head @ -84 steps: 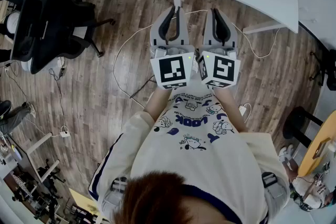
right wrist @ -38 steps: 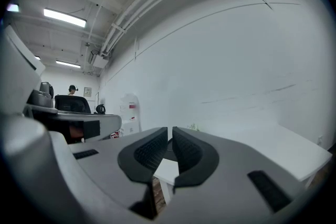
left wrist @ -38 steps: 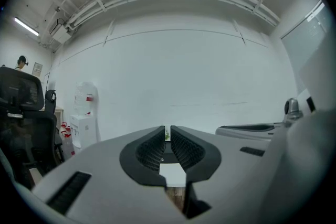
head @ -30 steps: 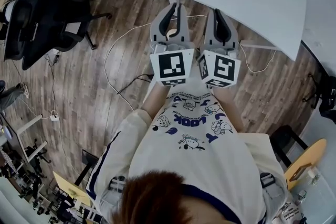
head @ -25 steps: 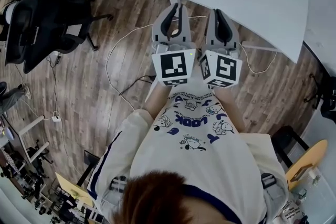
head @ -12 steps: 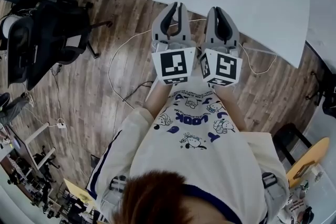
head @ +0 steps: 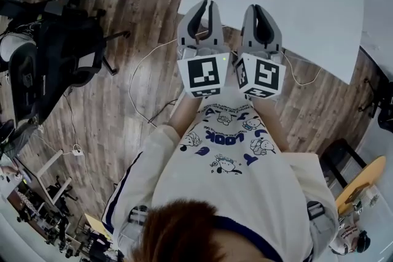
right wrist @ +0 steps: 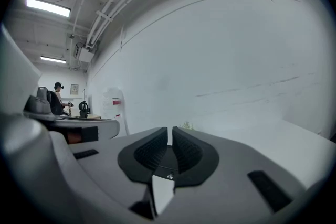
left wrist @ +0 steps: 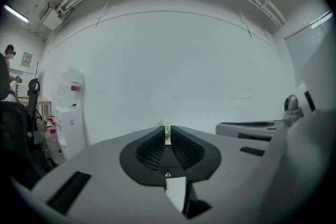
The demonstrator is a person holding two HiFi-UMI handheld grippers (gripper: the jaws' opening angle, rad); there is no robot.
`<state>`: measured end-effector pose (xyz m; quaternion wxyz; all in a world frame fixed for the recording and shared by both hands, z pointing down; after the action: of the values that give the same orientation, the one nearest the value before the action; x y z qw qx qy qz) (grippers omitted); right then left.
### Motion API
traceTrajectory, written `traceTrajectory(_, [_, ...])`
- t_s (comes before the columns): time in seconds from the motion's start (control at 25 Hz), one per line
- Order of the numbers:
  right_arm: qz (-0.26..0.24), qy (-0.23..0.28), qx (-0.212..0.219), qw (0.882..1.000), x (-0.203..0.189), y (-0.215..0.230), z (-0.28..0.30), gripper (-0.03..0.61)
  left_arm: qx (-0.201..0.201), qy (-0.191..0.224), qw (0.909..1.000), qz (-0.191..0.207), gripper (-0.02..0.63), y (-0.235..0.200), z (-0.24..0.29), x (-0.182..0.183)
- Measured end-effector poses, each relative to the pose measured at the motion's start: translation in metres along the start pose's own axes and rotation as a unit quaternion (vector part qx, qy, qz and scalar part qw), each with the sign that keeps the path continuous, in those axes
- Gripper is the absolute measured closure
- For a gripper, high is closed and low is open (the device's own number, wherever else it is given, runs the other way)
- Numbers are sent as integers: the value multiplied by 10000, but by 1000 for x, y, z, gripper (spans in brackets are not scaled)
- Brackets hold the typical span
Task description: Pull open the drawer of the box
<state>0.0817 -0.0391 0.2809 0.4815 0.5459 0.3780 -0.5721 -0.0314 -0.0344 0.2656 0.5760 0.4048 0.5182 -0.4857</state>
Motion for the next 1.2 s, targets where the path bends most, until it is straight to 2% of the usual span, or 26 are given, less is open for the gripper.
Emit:
traceTrajectory(0.6, [167,-282,-342,9989,-12,11,74,534,-395,-432,9983,-46,572,-25,77,-17])
traceTrajectory(1.0, [222,-512,-597,9967,-33,25,88,532,-615,-816,9947,-84,572,-24,98,-46])
traceTrajectory(1.2, [295,-703,-579,9954,-47,31,89,534,-690,-929,9932,-140,572,-18,103,-59])
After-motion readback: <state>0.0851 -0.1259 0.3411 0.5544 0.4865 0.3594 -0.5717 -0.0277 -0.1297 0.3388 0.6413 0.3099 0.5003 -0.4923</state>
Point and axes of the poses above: the fingertips, and each gripper's own axes: z forward along the fingers, y to its right, x out of its top, the point moved 2 cm from there along -z, backward along the fingers
